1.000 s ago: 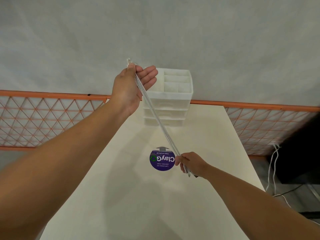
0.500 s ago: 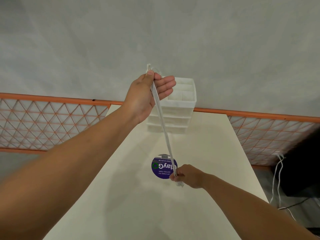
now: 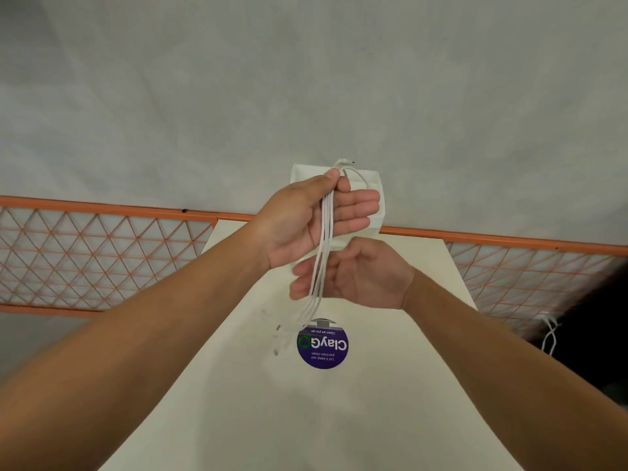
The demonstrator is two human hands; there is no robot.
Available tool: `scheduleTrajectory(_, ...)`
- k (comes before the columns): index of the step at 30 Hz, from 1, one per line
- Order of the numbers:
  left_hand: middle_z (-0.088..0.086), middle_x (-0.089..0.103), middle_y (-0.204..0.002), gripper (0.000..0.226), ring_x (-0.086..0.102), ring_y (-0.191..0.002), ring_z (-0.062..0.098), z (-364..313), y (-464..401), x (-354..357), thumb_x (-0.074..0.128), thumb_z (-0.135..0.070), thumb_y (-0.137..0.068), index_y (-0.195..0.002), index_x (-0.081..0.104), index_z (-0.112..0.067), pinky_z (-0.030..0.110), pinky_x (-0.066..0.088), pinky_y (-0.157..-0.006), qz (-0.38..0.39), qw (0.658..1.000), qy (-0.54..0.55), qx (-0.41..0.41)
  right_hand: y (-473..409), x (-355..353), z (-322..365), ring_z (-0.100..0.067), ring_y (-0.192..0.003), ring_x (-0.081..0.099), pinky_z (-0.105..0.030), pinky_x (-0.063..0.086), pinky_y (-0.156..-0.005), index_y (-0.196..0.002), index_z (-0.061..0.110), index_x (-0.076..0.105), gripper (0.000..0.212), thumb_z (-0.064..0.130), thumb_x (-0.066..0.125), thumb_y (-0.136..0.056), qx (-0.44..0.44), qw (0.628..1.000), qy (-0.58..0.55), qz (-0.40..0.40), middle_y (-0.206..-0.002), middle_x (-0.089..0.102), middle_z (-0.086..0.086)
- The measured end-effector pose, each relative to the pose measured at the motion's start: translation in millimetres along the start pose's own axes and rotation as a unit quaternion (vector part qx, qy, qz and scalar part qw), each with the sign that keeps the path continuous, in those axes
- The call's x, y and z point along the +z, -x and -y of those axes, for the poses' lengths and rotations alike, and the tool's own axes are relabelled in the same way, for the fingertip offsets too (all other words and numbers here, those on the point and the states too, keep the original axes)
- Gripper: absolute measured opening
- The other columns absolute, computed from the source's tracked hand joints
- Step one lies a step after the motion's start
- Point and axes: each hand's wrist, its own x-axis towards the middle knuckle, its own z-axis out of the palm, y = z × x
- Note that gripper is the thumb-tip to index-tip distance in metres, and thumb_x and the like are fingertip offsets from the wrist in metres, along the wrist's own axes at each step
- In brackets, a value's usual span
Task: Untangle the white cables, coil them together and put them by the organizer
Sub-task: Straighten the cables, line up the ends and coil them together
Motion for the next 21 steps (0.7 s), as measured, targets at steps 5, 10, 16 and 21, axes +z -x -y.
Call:
scheduleTrajectory(5,0.007,0.076,-0.073,0.032,0.074,-0.062,0.011,-7,4,-14,0.039,-0.024,-0.103,-0.079,0.055,-0.011,0.023,0.059,-0.052,0.011,0.999,0.024,-0.037,-13,24,-15,-0.023,-0.094,0.063,-0.036,0.041,-0.1,-0.116,0.009,0.067,0.056,0.054,0.053,-0.086,-0.012,0.998,-0.018,0.052,-0.078,0.061,0.002)
scheduleTrajectory(10,0.009,0.075,-0.071,0.018,0.074,-0.059,0.014,-13,11,-27,0.057,-0.023,-0.085,-0.076,0.064,-0.009,0.029,0.061,-0.052,0.11,0.984,0.088,-0.106,-21,40,-24,-0.016,-0.087,0.067,-0.036,0.046,-0.1,-0.111,0.016,0.071,0.044,0.049,0.054,-0.088,-0.015,0.995,-0.065,0.076,-0.073,0.06,0.009)
scheduleTrajectory(16,0.028,0.071,-0.095,0.03,0.074,-0.086,0.037,-17,8,-27,0.042,-0.016,-0.103,-0.098,0.059,0.008,0.047,0.06,-0.078,0.269,0.935,0.181,-0.142,-23,62,-21,-0.02,-0.099,0.069,-0.033,0.05,-0.096,-0.093,0.015,0.063,0.024,0.035,0.051,-0.095,-0.088,0.985,-0.098,0.114,-0.083,0.069,0.005)
scheduleTrajectory(21,0.004,0.071,-0.066,0.018,0.07,-0.053,0.01,-23,14,-28,0.071,-0.025,-0.086,-0.075,0.067,-0.011,0.022,0.057,-0.051,0.221,0.968,0.043,-0.107,-21,50,-28,0.001,-0.045,0.046,-0.015,0.029,-0.043,-0.088,0.018,0.062,0.025,0.042,0.054,-0.092,0.006,0.978,-0.125,0.169,-0.053,0.057,0.013)
